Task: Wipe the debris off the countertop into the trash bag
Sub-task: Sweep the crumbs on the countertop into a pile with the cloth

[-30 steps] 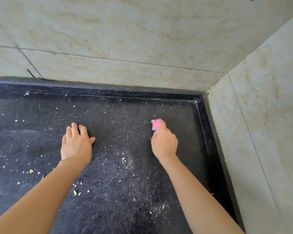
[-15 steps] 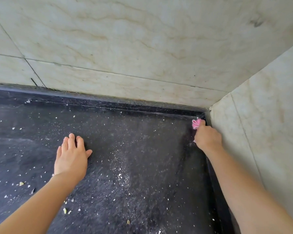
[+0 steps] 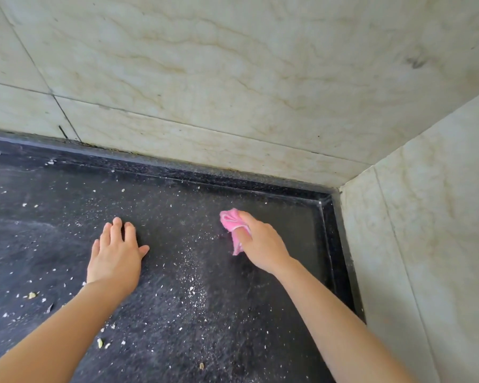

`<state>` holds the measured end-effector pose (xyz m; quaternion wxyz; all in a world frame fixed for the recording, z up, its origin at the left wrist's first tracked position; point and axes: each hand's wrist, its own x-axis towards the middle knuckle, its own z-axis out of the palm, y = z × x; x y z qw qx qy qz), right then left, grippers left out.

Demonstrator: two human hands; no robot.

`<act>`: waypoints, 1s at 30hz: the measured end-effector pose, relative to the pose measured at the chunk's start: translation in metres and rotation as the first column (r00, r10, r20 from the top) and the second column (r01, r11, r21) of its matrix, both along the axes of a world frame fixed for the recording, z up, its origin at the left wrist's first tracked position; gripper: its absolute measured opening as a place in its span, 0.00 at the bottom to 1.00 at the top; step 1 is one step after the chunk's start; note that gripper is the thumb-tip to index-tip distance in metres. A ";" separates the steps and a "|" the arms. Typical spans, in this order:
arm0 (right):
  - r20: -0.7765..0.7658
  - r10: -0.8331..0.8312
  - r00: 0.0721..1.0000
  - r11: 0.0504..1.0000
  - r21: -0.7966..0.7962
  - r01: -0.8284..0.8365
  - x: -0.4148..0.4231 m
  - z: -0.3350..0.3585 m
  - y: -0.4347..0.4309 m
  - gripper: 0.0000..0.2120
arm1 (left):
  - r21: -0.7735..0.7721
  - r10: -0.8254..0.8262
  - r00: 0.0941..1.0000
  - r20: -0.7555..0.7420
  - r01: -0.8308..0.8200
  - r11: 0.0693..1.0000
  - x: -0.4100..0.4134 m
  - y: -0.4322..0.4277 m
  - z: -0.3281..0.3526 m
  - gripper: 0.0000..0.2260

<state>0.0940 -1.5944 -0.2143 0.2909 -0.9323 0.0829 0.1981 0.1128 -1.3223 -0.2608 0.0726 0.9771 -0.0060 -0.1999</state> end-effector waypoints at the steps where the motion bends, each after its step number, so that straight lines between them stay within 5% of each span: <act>1: 0.043 -0.046 0.998 0.994 -0.098 0.050 0.003 0.003 -0.023 0.21 | -0.004 -0.001 1.000 0.003 0.001 1.000 0.000 0.000 0.000 0.26; 4: 0.153 -0.217 0.964 0.852 -0.452 0.264 0.017 0.012 -0.098 0.21 | 0.004 -0.015 1.000 0.011 0.014 1.000 -0.001 0.001 -0.002 0.26; 7: 0.049 -0.342 0.938 0.715 -0.634 0.294 0.034 0.005 -0.131 0.17 | 0.006 -0.023 0.999 0.033 0.023 1.000 0.000 0.002 -0.006 0.27; 13: 0.168 -0.524 0.835 0.711 -0.454 0.537 0.066 -0.025 -0.027 0.18 | 0.001 -0.031 0.998 0.045 0.031 1.000 -0.001 0.003 -0.011 0.26; 18: 0.131 -0.194 0.972 0.964 -0.156 0.214 0.053 -0.022 0.101 0.22 | -0.015 -0.014 0.999 0.039 0.014 1.000 -0.001 0.002 -0.007 0.27; 24: -0.001 0.095 0.995 0.995 0.014 -0.095 0.047 -0.002 0.068 0.11 | -0.031 -0.011 0.999 0.033 0.012 0.999 -0.001 0.002 -0.001 0.27; 27: 0.129 -0.122 0.984 0.979 -0.146 0.141 0.042 0.010 0.006 0.10 | -0.018 -0.019 0.999 0.028 0.020 1.000 -0.002 0.002 -0.001 0.27; 30: 0.192 -0.402 0.895 0.829 -0.338 0.445 0.031 0.009 -0.052 0.11 | 0.005 -0.039 0.999 0.031 0.039 0.999 -0.001 0.001 -0.003 0.27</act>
